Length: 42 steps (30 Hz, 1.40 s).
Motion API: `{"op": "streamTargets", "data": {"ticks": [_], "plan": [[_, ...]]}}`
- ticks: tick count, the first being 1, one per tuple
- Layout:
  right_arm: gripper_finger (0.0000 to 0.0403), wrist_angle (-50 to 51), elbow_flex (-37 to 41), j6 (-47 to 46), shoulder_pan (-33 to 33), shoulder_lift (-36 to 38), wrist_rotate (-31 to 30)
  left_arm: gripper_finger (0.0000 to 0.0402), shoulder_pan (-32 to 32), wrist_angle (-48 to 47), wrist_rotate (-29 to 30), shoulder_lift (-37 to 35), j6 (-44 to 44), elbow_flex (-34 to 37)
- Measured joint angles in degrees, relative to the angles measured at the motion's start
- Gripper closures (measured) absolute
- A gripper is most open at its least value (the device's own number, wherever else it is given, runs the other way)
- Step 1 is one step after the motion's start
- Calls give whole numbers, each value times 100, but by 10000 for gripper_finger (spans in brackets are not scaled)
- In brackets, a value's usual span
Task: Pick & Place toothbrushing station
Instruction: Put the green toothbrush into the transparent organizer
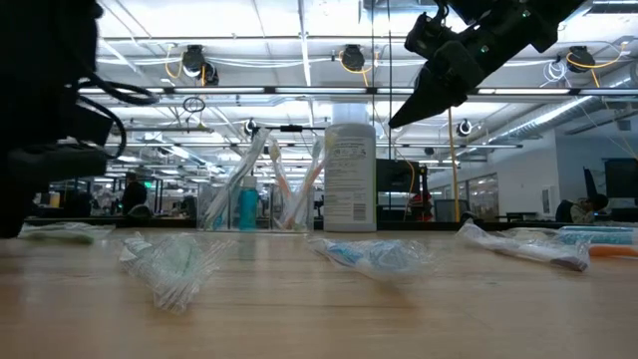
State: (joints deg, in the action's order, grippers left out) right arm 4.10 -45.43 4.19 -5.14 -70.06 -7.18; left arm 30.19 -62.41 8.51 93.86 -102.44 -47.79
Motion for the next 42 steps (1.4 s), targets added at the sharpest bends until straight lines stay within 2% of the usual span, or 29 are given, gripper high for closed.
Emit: {"op": "streamTargets", "data": {"ticks": [2,4,7,9,13,17,24,29,32,36,42], "plan": [[399,0,0,0,-1,0,0,390,-196,-280,-7,0,-46,-95],[399,0,0,-1,0,0,-1,397,-371,-723,56,0,333,-234],[399,0,0,0,-1,0,0,396,-634,-1318,290,0,1826,-465],[399,0,0,-2,-1,0,0,386,-821,-1399,459,0,2764,-571],[399,0,0,-2,-1,2,0,364,-1310,-1383,345,0,4781,-610],[399,0,0,-2,-1,2,-2,325,-1843,-1384,224,0,5892,-604],[399,0,0,-2,-1,2,-1,242,-2255,-1366,50,0,7165,-601],[399,1,0,-3,1,2,-1,206,-2244,-984,-249,0,7670,-599],[399,2,0,-4,-1,2,0,200,-2226,-675,-214,0,7909,-599],[399,2,0,-4,0,2,-1,205,-2282,-757,-72,0,8038,-597],[399,2,0,-3,0,3,-1,214,-2307,-713,-443,0,8232,-319]]}}
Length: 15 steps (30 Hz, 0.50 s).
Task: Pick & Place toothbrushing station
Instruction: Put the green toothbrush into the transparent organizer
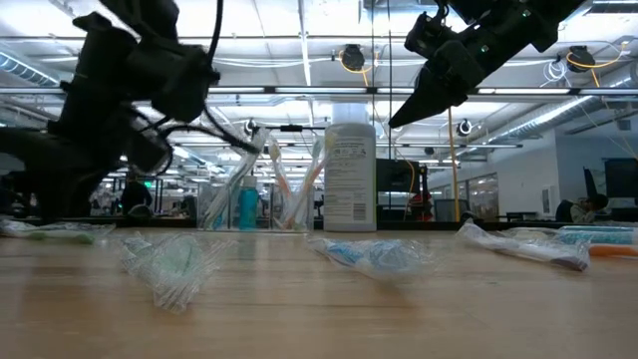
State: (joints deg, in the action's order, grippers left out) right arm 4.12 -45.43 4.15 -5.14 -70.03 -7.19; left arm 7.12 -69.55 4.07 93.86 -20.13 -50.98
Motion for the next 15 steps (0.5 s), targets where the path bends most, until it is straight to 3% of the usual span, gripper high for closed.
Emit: {"op": "streamTargets", "data": {"ticks": [10,15], "plan": [[399,2,0,-1,1,1,-1,218,9,856,57,-20,395,634],[399,0,0,0,0,1,1,266,9,1226,42,-20,545,673]]}}
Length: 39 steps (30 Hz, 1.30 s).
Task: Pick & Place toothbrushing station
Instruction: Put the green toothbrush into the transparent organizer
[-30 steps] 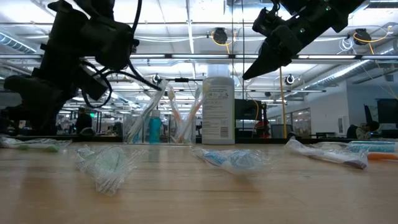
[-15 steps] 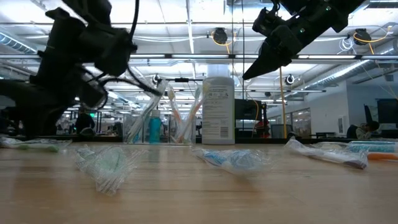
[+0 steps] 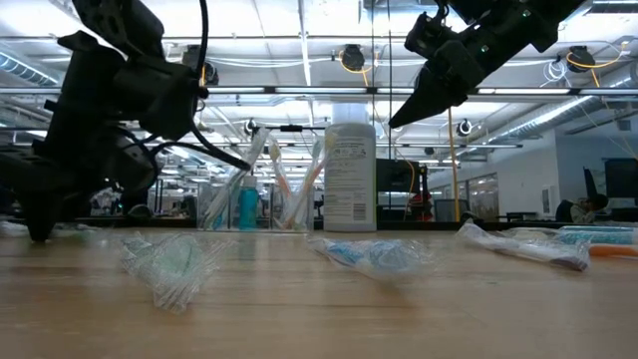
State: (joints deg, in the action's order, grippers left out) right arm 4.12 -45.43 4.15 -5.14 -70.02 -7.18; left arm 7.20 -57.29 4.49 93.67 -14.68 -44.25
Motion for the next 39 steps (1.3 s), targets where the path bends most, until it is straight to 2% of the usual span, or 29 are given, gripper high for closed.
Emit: {"op": "streamTargets", "data": {"ticks": [4,7,13,18,20,24,28,32,34,36,39], "plan": [[399,-47,0,193,-1,0,-4,337,42,-14,15,12,213,-42],[399,-411,0,624,-2,0,-11,385,110,-3,275,24,509,-163],[399,-1438,0,1098,-1,0,-20,378,572,-73,820,26,709,-835],[399,-1457,0,934,-1,-16,-20,393,1197,-85,1667,26,1164,-1651],[399,-1409,0,670,-1,-65,-20,387,1537,-30,2396,26,1668,-1943],[395,-1445,-1,274,-1,-106,-17,379,2126,419,3910,24,3283,-2277],[376,-1323,7,205,32,-178,154,385,2432,1147,5105,24,4127,-2315],[343,-1371,10,-41,37,-488,1239,388,2483,1928,5256,24,5474,-2312],[324,-1715,6,-2,37,-694,1854,384,2473,2502,5261,24,6267,-2312],[307,-2099,2,-210,41,-852,2090,381,2456,3122,5256,24,7012,-2312],[281,-2602,0,-820,35,-1075,2080,383,2411,3764,5057,24,7947,-2312]]}}
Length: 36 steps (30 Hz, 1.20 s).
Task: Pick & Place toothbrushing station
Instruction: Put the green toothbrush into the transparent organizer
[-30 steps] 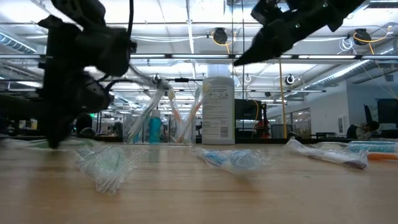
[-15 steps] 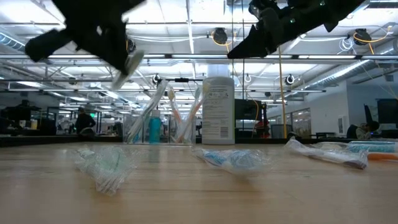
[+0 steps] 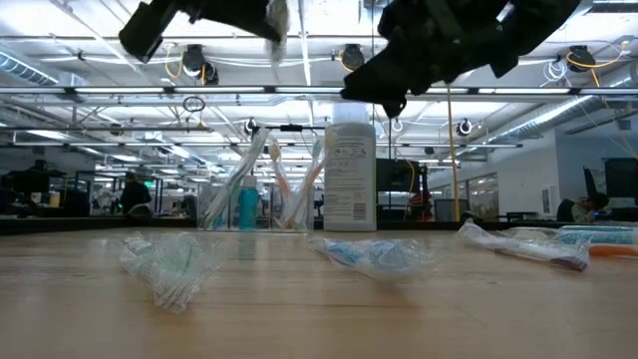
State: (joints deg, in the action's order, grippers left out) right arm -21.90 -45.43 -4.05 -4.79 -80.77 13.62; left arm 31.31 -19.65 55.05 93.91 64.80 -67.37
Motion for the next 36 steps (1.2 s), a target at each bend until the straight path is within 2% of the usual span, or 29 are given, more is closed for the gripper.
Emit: {"op": "streamTargets", "data": {"ticks": [7,10,12,14,17,25,31,36], "plan": [[234,-1080,0,-1792,-121,-472,40,384,-141,399,-579,112,1638,0],[224,-1445,0,-2500,-128,-601,677,383,-184,627,-625,288,2232,0],[221,-1772,-1,-2678,-68,-683,1270,385,-182,770,-632,380,2476,2],[220,-1895,-2,-2681,64,-711,1543,386,-198,933,-628,450,2615,2],[220,-1944,-2,-2399,282,-703,1337,382,-233,974,-613,461,2783,2],[220,-1853,0,-2174,539,-704,139,383,-322,1402,-740,452,3443,4],[229,-1848,0,-1996,486,-700,3,382,-320,1576,-823,452,3453,7],[271,-1944,0,-1559,497,-706,1,376,-381,1531,-1121,452,3173,7]]}}
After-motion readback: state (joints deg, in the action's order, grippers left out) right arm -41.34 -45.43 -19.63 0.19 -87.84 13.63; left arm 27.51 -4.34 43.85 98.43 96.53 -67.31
